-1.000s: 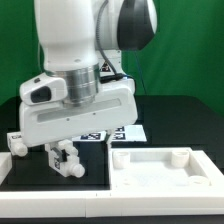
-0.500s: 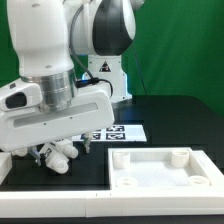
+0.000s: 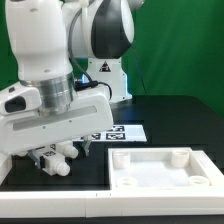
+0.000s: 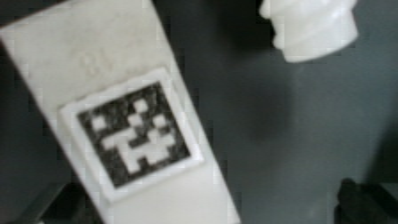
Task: Assemble one leg
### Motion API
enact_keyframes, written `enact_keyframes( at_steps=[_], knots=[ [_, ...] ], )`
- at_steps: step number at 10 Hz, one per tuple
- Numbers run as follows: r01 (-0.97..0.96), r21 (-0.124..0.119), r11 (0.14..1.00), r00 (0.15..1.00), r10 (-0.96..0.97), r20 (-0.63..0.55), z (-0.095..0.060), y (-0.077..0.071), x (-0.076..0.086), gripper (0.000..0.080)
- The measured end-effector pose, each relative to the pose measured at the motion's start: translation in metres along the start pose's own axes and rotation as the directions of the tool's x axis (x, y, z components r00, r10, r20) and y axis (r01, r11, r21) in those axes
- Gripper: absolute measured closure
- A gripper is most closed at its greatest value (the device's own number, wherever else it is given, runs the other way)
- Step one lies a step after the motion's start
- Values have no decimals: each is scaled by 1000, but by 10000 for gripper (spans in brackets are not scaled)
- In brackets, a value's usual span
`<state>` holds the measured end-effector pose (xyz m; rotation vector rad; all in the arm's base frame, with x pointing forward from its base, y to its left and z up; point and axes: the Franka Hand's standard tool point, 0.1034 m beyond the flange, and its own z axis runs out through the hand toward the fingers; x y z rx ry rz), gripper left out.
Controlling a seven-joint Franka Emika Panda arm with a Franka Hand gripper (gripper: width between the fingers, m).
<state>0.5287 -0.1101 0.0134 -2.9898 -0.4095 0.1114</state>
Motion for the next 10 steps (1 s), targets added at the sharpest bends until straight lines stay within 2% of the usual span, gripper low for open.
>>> enact_keyframes(
  at_steps=[2,3,4,5,6,7,10],
  knots=[
    [9,3,1000,1000,-9,6,6,4,-4,150],
    [10,3,1000,1000,-10,6,6,4,-4,198],
    [10,3,1000,1000,-10,6,6,4,-4,198],
    [10,3,1000,1000,-10,6,6,4,-4,375],
    [10,3,1000,1000,-10,6,6,4,-4,375],
    [10,3,1000,1000,-10,6,6,4,-4,482],
    [11,3,1000,1000,-11,6,6,3,-4,482]
  ],
)
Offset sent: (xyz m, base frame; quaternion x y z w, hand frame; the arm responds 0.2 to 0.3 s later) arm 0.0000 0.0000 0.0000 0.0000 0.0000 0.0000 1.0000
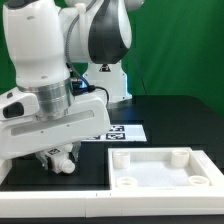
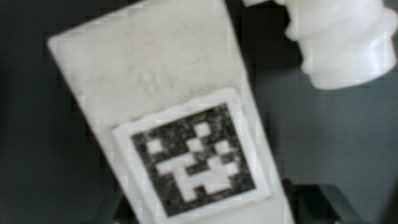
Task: Assemble one leg
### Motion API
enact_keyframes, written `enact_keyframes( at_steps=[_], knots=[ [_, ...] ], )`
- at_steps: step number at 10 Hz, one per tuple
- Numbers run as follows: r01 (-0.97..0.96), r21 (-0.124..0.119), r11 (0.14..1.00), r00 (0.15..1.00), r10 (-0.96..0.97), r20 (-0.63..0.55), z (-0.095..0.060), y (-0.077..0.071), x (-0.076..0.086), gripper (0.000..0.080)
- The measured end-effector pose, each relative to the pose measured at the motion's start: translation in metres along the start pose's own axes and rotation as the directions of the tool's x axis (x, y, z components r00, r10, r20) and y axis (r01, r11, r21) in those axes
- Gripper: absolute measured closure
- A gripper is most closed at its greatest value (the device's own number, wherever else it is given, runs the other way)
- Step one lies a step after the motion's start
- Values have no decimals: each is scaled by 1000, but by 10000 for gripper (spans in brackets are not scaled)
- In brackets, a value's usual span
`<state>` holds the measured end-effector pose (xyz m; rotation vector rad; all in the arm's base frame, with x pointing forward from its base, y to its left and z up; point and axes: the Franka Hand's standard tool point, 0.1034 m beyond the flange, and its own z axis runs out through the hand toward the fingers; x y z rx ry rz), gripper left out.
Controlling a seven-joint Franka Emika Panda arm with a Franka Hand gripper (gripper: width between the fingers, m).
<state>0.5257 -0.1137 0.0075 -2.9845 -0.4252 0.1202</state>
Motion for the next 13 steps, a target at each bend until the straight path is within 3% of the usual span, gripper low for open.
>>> enact_keyframes(
  at_steps=[1,2,4,5,6,7,10,11,12,13],
  knots=[
    [2,0,1000,1000,-2,0,0,-2,2,482],
    [-4,-2,1000,1000,4,-5,-6,-14,11,482],
    [129,-45,991,990,-131,-46,-38,-43,25,482],
    [203,-93,975,976,-209,-56,-49,-68,30,482],
    [243,-114,963,966,-251,-56,-46,-92,28,482],
    [242,-104,965,967,-249,-54,-44,-89,27,482],
    [248,-105,963,966,-255,-53,-43,-88,27,481],
    [266,-125,956,958,-276,-71,-43,-91,28,481],
    [292,-161,943,944,-311,-107,-42,-103,21,481],
    [396,-171,902,907,-413,-78,-41,-111,9,481]
  ],
)
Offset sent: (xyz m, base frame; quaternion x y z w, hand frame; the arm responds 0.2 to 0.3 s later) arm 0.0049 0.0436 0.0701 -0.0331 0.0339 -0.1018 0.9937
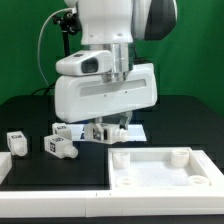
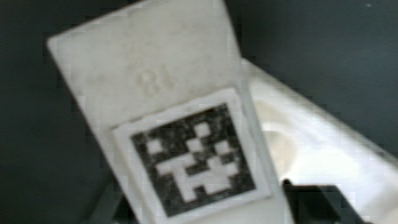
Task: Assemble one leg
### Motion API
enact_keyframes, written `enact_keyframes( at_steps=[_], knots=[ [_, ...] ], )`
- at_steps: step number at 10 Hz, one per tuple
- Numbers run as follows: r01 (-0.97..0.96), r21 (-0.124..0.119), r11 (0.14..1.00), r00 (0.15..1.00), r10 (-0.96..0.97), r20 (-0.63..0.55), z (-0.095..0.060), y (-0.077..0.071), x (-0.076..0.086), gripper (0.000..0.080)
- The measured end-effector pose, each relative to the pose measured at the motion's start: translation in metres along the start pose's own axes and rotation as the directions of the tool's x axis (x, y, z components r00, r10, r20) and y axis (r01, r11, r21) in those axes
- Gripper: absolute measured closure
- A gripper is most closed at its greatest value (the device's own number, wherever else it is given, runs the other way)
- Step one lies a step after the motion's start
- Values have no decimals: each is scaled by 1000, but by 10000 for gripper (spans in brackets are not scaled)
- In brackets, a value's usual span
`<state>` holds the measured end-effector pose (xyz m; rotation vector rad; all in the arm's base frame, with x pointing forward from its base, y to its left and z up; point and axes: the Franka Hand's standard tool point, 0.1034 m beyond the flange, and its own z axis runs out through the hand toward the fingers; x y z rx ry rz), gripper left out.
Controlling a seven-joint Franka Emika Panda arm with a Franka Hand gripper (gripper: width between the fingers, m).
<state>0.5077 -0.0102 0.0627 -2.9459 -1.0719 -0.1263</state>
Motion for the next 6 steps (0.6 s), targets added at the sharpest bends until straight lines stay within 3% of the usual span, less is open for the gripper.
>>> enact_keyframes(
  at_steps=[3,6],
  knots=[
    [261,-30,965,965,-262,-9,-17,-27,6,481],
    [404,-38,914,915,-404,-3,-14,-26,1,481]
  ],
)
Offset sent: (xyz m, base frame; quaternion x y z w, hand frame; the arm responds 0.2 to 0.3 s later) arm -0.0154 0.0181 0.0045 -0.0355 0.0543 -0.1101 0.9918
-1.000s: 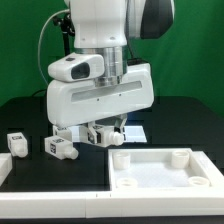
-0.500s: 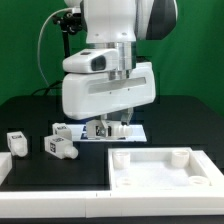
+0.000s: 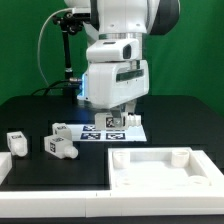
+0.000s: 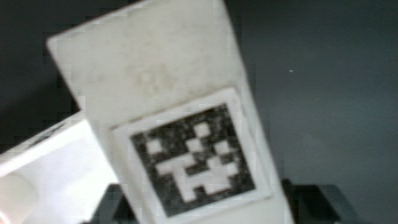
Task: Assemble one leg
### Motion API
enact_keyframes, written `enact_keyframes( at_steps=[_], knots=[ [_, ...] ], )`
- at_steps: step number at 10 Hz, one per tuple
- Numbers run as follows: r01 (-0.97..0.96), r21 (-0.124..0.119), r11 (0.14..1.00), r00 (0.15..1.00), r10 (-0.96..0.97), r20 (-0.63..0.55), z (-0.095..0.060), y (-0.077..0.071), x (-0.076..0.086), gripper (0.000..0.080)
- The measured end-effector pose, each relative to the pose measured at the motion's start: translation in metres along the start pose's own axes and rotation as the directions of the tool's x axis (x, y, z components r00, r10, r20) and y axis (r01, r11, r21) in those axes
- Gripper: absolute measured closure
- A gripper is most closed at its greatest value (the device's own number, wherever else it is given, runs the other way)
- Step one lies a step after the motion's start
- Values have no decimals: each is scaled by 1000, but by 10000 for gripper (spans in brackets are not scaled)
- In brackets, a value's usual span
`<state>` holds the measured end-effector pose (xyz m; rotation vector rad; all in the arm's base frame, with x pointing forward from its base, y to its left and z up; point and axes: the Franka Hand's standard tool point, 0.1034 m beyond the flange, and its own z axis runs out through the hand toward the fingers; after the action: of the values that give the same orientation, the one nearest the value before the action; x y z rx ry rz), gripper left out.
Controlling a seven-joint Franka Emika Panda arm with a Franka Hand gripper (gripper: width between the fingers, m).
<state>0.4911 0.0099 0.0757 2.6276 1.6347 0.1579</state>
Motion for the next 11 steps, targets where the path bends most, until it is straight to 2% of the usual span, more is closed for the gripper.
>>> enact_keyframes(
  at_steps=[2,3,4,5,6,7,8,10,11],
  knots=[
    [133,-1,991,991,-133,5,1,-2,0,481],
    [179,-11,984,984,-179,1,2,-17,7,481],
    [217,15,976,976,-217,4,5,-44,10,481],
    [227,34,973,974,-227,3,7,-64,17,481],
    [277,26,960,961,-277,-8,9,-77,26,481],
    [336,-7,942,941,-336,-27,12,-87,29,481],
    [367,10,930,930,-367,-17,13,-86,23,481],
    [451,7,893,893,-451,-14,14,-84,23,481],
    [513,-3,858,858,-513,-17,15,-87,25,481]
  ],
)
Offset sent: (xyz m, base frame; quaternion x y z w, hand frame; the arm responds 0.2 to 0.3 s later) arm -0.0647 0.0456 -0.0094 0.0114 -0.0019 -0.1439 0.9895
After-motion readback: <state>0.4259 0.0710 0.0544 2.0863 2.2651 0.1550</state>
